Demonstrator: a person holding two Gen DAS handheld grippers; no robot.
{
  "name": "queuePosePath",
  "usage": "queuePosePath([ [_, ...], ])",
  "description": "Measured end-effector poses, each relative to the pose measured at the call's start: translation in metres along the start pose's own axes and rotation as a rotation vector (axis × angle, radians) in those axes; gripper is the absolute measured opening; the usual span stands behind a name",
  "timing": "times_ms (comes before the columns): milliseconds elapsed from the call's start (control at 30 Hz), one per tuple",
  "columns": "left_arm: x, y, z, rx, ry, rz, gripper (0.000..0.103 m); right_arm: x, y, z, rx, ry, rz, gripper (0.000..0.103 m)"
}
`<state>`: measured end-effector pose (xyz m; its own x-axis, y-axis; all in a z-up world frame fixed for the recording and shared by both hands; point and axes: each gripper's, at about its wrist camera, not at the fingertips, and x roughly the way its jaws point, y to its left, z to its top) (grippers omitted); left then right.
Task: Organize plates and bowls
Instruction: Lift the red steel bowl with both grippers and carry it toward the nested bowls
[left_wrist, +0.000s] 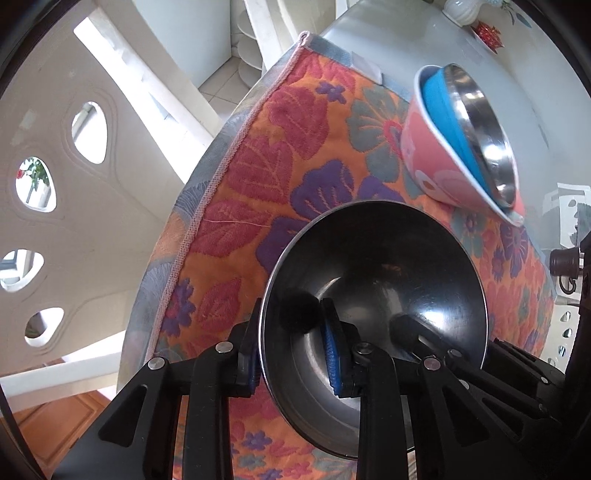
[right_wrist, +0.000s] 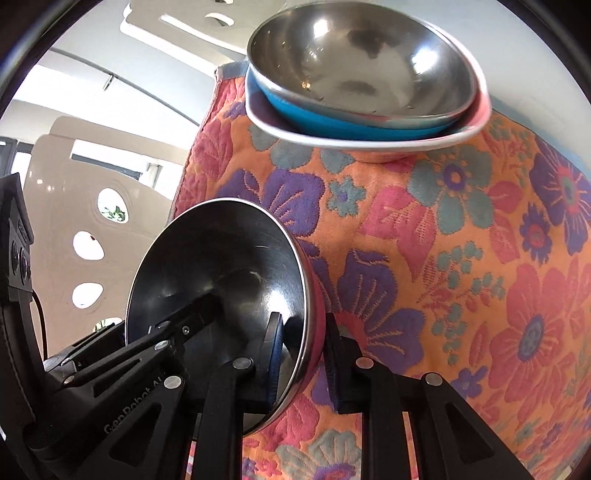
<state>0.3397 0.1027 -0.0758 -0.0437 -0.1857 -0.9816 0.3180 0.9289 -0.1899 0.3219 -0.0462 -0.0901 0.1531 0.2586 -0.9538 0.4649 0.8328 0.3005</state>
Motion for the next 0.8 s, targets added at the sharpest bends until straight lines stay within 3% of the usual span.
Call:
queuePosePath([
  [333, -0.024, -0.030, -0.005, 0.037, -0.017, 0.029, 0.023, -0.032, -0.020, 0.000, 0.037, -0.025, 0.010, 0.020],
  [800, -0.070, -0.071, 0.004, 0.073, -0.077, -0.028, 0.024, -0.115, -0.052, 0.005, 0.059, -0.139, 0.012, 0.021],
])
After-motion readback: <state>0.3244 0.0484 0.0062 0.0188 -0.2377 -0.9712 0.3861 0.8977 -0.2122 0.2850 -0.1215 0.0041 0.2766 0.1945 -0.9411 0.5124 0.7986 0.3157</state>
